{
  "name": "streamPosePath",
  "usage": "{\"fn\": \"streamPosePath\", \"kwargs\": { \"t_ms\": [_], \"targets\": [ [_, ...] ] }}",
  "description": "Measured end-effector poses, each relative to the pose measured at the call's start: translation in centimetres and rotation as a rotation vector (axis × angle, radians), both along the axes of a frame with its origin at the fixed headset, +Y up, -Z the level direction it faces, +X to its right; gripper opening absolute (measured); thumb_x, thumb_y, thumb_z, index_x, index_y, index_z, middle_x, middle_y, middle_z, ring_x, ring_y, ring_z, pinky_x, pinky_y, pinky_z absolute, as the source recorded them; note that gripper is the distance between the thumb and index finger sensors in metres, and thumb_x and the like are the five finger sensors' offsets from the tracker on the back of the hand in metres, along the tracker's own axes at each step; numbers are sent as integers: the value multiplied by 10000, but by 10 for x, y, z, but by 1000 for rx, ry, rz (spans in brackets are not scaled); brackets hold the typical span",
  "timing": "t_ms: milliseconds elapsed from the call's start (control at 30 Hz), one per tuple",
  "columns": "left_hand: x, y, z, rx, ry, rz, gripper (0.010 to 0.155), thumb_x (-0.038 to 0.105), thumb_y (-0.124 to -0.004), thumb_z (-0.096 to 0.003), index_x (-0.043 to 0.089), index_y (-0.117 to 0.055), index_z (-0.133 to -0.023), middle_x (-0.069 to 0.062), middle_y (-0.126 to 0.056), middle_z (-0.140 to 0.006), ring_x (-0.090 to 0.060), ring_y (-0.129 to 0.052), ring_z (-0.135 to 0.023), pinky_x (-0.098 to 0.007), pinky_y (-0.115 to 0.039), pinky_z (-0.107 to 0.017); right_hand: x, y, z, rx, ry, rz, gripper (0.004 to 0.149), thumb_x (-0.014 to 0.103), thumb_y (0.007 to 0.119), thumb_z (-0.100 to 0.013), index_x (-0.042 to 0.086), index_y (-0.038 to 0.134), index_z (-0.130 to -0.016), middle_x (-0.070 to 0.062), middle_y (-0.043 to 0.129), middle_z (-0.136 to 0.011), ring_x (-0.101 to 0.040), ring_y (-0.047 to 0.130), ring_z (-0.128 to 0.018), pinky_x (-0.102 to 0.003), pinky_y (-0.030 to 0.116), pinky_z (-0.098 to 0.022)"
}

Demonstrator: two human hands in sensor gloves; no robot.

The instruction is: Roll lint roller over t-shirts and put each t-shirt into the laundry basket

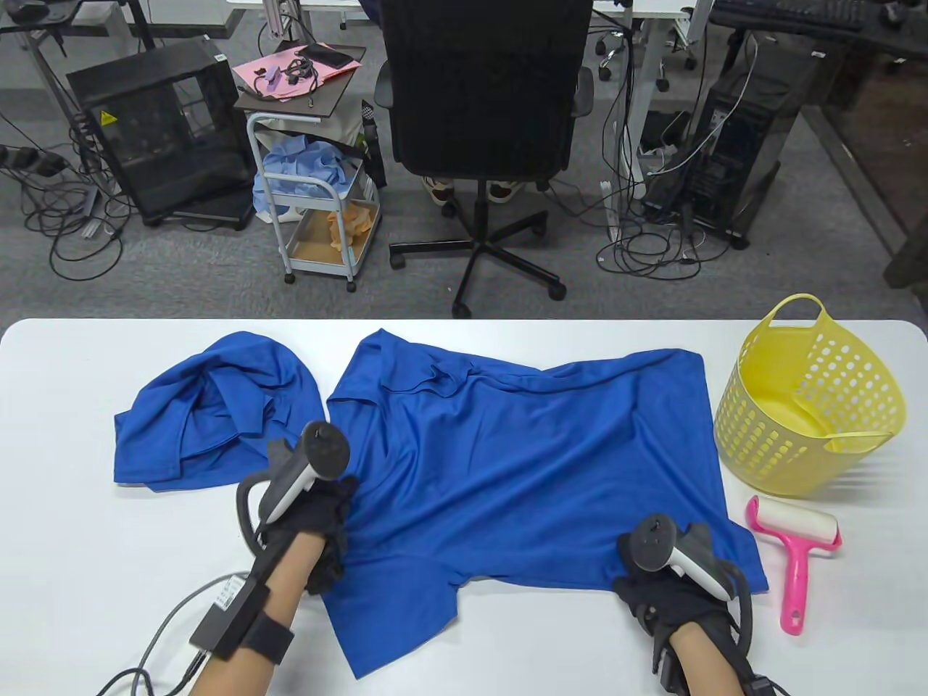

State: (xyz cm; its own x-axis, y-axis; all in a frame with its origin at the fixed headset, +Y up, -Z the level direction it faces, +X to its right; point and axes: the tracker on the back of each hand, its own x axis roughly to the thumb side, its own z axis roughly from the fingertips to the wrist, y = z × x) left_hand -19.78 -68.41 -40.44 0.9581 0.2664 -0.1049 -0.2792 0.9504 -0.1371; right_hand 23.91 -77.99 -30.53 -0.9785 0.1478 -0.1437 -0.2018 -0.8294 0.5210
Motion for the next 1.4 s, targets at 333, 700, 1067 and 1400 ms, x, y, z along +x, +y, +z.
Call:
{"fn": "streamPosePath", "kwargs": {
  "t_ms": [333,700,1067,1400],
  "targets": [
    [55,-65,-151,-112,-47,-89,653,337,-698,-568,317,-345,-1117,5,-360,-1178,-327,-379,-1109,-526,-501,-765,0,2,-1,-20,4,8,620,467,597,-557,318,281,-1069,-24,151,-1167,-334,179,-1044,-612,303,-728],
    [57,-87,-167,-102,5,-226,574,341,-747,-551,268,-542,-1082,52,-709,-938,-266,-745,-903,-548,-716,-678,2,2,-3,-36,7,1,618,465,599,-559,322,277,-1068,-18,143,-1166,-329,172,-1043,-609,301,-729],
    [36,-51,-166,0,57,34,407,390,-711,-551,317,-748,-951,-81,-533,-1123,-383,-629,-1020,-622,-575,-716,3,2,-3,-42,4,-13,621,468,596,-560,328,267,-1068,-9,128,-1165,-323,153,-1042,-608,284,-728],
    [39,-21,-167,105,100,-32,402,366,-727,-542,313,-778,-937,-127,-522,-1047,-279,-731,-808,-525,-657,-662,4,1,-1,-43,0,-24,623,472,590,-560,335,254,-1067,2,109,-1165,-314,131,-1043,-605,258,-730]
  ]
}}
